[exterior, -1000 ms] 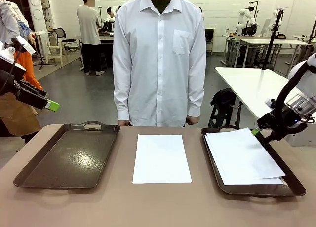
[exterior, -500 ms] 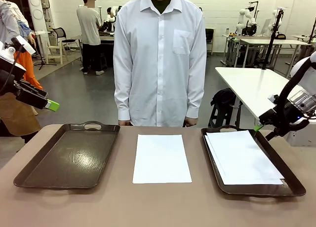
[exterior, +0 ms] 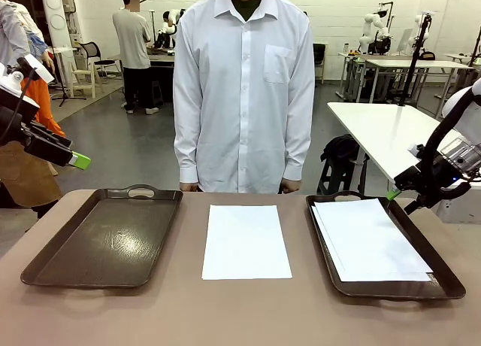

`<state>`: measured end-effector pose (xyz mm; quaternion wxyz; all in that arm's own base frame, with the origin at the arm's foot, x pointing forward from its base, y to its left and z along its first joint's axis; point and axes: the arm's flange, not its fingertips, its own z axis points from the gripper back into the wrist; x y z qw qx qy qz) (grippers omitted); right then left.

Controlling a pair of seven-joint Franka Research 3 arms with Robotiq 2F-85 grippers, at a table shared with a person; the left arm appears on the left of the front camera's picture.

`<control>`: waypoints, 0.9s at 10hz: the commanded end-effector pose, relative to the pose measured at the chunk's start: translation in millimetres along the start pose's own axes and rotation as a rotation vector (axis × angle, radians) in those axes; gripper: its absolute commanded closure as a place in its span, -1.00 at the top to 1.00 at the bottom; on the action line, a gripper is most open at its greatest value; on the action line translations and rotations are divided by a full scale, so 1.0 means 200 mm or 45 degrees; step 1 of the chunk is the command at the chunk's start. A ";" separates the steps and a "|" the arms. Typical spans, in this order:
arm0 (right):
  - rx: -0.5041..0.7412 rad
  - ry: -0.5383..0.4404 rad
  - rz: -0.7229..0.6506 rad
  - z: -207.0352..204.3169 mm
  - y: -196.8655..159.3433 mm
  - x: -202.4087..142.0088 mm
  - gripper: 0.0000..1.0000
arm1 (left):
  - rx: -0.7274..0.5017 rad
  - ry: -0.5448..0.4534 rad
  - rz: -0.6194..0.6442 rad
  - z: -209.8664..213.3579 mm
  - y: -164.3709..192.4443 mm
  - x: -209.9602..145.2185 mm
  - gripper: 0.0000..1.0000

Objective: Sort the A4 documents.
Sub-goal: Place the A4 Paper in the designated Handle tray, then receive the A4 Paper.

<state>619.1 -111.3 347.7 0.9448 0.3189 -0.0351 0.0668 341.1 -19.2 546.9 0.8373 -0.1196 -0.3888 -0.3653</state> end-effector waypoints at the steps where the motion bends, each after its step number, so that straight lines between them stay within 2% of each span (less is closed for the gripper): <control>1: 0.000 0.001 0.000 0.00 0.00 0.00 1.00 | -0.008 -0.003 -0.012 0.00 0.01 -0.01 1.00; 9: 0.000 0.001 0.000 0.00 0.00 0.00 1.00 | -0.008 -0.003 -0.012 0.00 0.01 -0.01 1.00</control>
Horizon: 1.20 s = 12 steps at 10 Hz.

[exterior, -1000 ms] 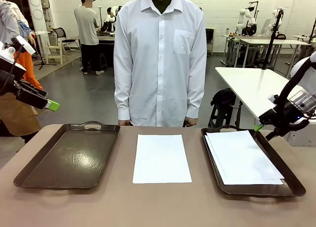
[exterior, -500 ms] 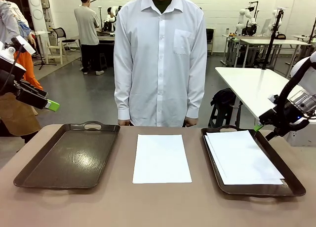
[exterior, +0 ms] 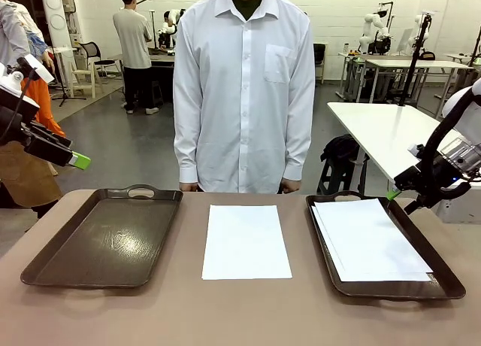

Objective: Sort the A4 documents.
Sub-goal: Receive the A4 Paper.

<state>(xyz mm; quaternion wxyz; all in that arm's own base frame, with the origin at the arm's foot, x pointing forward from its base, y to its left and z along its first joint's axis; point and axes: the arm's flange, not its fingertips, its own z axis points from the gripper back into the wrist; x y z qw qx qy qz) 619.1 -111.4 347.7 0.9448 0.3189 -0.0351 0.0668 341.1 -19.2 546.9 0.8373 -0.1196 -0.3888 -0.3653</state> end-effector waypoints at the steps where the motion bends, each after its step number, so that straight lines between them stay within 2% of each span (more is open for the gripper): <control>1: 0.000 0.001 0.000 0.00 0.00 0.00 1.00 | -0.008 -0.003 -0.012 0.00 0.01 -0.01 1.00; 10: 0.000 0.000 0.000 0.00 0.00 0.00 1.00 | -0.008 -0.003 -0.012 0.00 0.01 -0.01 1.00; 12: -0.214 -0.082 0.383 0.06 0.26 0.02 1.00 | -0.008 -0.003 -0.012 0.00 0.01 -0.01 1.00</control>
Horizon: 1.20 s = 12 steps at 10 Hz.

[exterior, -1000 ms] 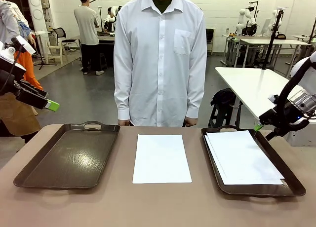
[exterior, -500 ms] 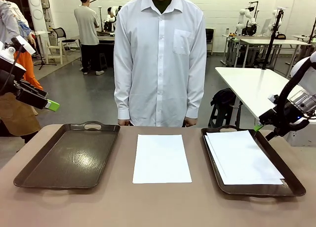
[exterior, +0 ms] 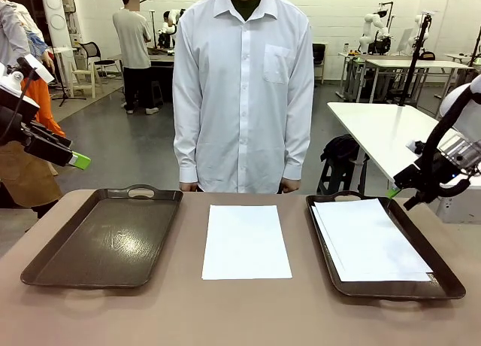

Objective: Sort the A4 documents.
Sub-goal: Receive the A4 Paper.

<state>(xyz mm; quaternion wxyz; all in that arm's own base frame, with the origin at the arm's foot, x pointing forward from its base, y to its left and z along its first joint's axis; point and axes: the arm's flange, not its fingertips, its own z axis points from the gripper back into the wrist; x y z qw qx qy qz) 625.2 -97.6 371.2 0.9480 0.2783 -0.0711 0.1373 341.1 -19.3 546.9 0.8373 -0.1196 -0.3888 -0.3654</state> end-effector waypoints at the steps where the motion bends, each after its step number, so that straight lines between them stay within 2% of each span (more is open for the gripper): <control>1: -0.186 -0.080 0.329 0.05 0.30 0.01 1.00 | -0.008 -0.003 -0.012 0.00 0.01 -0.01 1.00; 3: -0.173 -0.075 0.610 0.10 0.57 0.01 1.00 | -0.008 -0.003 -0.012 0.00 0.01 -0.01 1.00; 4: -0.108 -0.053 0.768 0.13 0.70 -0.02 1.00 | -0.008 -0.003 -0.012 0.00 0.01 -0.01 1.00; 6: 0.038 -0.038 1.027 0.26 0.86 -0.20 1.00 | -0.008 -0.003 -0.012 0.00 0.01 -0.01 1.00; 7: 0.105 -0.071 1.121 0.36 0.89 -0.30 1.00 | -0.008 -0.003 -0.012 0.00 0.01 -0.01 1.00; 9: 0.208 -0.180 1.203 0.54 0.89 -0.46 1.00 | -0.008 -0.003 -0.012 0.00 0.01 -0.01 1.00; 11: 0.316 -0.191 1.196 0.70 0.90 -0.55 1.00 | -0.008 -0.003 -0.012 0.00 0.01 -0.01 1.00; 12: 0.350 -0.191 1.173 0.72 0.90 -0.54 1.00 | -0.008 -0.003 -0.012 0.00 0.01 -0.01 1.00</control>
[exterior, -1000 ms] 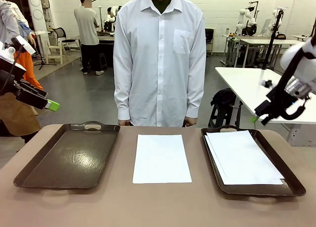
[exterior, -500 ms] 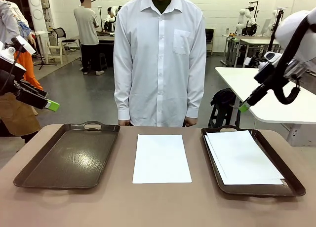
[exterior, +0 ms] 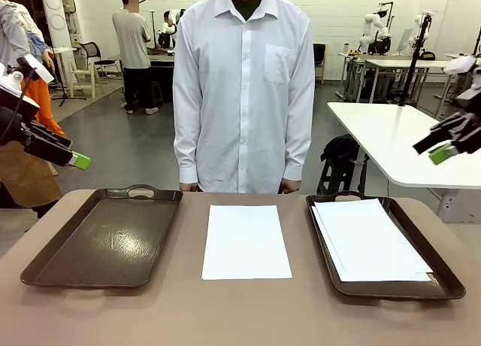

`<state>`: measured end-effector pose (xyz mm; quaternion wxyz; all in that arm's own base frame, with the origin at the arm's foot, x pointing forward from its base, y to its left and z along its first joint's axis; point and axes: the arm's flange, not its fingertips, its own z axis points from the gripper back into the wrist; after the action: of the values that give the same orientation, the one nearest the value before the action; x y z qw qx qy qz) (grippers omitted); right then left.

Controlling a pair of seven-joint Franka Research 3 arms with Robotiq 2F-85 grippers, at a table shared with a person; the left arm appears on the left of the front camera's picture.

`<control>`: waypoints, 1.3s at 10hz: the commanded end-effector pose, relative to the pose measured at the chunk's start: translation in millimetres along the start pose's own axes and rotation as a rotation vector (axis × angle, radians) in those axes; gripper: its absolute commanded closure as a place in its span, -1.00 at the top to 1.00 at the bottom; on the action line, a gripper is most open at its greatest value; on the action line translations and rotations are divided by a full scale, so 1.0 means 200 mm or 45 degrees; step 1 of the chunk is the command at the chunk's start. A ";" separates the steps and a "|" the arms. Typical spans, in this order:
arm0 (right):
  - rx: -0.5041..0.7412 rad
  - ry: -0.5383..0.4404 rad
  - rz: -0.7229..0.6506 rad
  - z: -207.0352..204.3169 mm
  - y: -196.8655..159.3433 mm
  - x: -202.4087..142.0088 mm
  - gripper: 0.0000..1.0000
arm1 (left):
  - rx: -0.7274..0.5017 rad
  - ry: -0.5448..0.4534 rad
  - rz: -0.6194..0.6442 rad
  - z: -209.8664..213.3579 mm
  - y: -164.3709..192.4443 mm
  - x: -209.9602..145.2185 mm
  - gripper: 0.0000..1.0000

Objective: Sort the A4 documents.
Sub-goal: Receive the A4 Paper.

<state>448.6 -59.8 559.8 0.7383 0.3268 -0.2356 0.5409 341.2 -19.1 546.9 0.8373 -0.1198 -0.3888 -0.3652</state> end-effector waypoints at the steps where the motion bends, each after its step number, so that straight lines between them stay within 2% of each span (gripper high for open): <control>1: 0.080 -0.058 -0.028 -0.03 -0.05 0.05 1.00 | -0.008 -0.002 -0.012 0.00 0.01 -0.01 1.00; 3: 0.057 -0.087 -0.152 -0.12 -0.07 0.10 1.00 | -0.008 -0.002 -0.012 0.00 0.01 -0.01 1.00; 5: 0.026 -0.058 -0.263 -0.20 -0.11 0.10 1.00 | -0.008 -0.002 -0.012 0.00 0.01 -0.01 1.00; 9: 0.014 -0.019 -0.309 -0.21 -0.14 0.07 1.00 | -0.008 -0.002 -0.012 0.00 0.01 -0.01 1.00; 13: 0.028 -0.037 -0.270 -0.19 -0.14 0.07 1.00 | -0.008 -0.002 -0.012 0.00 0.01 -0.01 1.00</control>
<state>479.2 -28.9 538.6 0.7854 0.3653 -0.2036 0.4564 341.1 -19.1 546.9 0.8373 -0.1198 -0.3888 -0.3652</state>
